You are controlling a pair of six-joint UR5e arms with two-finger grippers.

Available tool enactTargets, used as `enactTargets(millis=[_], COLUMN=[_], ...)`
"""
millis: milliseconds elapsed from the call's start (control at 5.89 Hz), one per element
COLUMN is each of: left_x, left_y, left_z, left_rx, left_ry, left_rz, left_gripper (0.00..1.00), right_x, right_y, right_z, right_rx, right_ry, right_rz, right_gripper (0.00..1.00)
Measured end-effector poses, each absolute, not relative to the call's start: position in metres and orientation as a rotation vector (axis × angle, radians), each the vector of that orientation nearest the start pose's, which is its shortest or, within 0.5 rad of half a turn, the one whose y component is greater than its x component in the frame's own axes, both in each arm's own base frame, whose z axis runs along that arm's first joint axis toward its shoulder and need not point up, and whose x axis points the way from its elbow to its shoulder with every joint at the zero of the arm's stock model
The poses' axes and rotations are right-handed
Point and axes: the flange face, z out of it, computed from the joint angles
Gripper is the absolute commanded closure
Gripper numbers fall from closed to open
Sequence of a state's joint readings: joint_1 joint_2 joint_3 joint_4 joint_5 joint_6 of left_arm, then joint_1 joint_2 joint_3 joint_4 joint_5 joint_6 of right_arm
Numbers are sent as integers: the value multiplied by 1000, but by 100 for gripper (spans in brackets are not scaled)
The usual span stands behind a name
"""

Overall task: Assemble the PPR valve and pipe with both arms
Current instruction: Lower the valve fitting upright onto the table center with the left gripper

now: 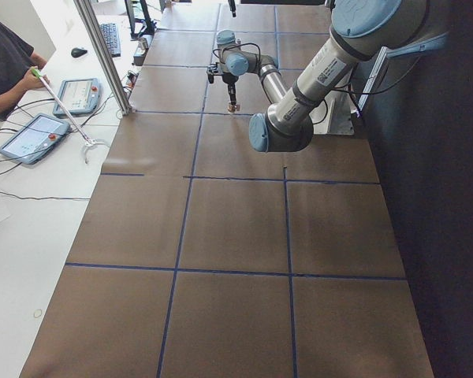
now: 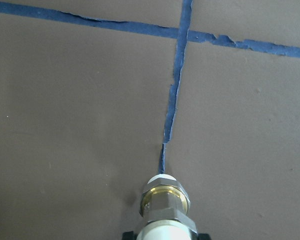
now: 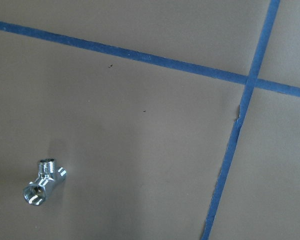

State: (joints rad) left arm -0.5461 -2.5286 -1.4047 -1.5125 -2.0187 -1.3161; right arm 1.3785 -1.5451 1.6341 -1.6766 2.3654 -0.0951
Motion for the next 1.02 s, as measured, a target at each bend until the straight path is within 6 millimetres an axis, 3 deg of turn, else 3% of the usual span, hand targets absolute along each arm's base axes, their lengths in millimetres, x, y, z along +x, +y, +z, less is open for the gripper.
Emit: enactTargets(millis=[679, 849, 1019], left_x=[604, 607, 608], left_y=[-466, -463, -460], left_z=[130, 131, 131], left_rx=[-117, -119, -121], left_ry=[830, 829, 828], left_rz=[-101, -96, -93], left_gripper=[88, 83, 67], right_x=[-37, -37, -38], right_y=[-509, -510, -510], right_z=[620, 619, 619], right_rx=[-50, -49, -48], right_ry=[-794, -794, -794], right_rz=[-269, -270, -271], right_gripper=[0, 0, 0])
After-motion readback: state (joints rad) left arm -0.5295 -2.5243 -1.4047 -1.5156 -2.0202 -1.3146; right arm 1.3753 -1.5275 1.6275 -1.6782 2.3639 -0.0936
